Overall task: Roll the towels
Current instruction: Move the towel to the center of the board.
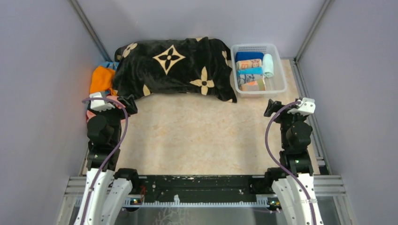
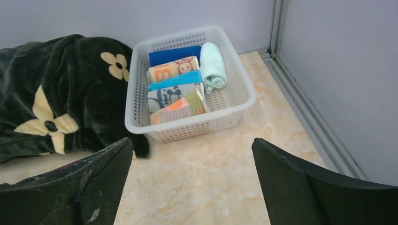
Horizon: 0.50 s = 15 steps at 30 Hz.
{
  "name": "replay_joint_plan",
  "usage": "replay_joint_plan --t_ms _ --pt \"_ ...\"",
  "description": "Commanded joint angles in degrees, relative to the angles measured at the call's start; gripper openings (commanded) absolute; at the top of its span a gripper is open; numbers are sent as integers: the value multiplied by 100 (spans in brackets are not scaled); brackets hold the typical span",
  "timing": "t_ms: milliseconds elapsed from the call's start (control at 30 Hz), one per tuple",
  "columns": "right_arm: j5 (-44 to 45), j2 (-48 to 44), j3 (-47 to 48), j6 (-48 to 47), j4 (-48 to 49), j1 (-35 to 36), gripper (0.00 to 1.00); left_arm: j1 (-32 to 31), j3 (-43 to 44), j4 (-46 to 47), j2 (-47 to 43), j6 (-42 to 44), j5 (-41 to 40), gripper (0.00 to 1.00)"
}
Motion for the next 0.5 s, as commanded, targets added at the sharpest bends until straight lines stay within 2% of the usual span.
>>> replay_joint_plan --t_ms 0,267,467 --pt "116 -126 180 -181 57 69 99 35 6 203 101 28 92 99" --pt "233 -465 64 -387 2 347 99 53 250 114 1016 6 252 99" --pt "49 -566 2 -400 40 563 99 279 575 381 2409 -431 -137 99"
